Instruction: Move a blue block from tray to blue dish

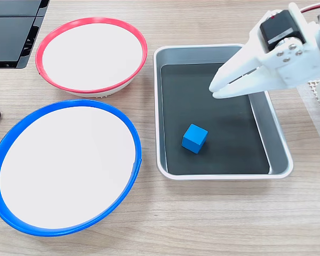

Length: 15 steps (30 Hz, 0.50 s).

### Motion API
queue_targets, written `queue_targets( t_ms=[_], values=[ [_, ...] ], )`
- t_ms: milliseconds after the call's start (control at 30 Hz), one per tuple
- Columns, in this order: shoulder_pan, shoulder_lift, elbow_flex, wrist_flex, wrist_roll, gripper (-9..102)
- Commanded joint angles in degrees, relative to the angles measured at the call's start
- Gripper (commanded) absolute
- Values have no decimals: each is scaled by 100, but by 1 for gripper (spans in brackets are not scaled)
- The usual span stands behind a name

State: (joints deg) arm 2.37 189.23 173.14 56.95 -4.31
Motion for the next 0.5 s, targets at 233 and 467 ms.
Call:
queue_targets(
  t_ms=[233, 467],
  values=[
    [396, -2426, -1802, -97, -5968, 8],
    [53, -5229, -4175, 466, -7954, 27]
  ],
)
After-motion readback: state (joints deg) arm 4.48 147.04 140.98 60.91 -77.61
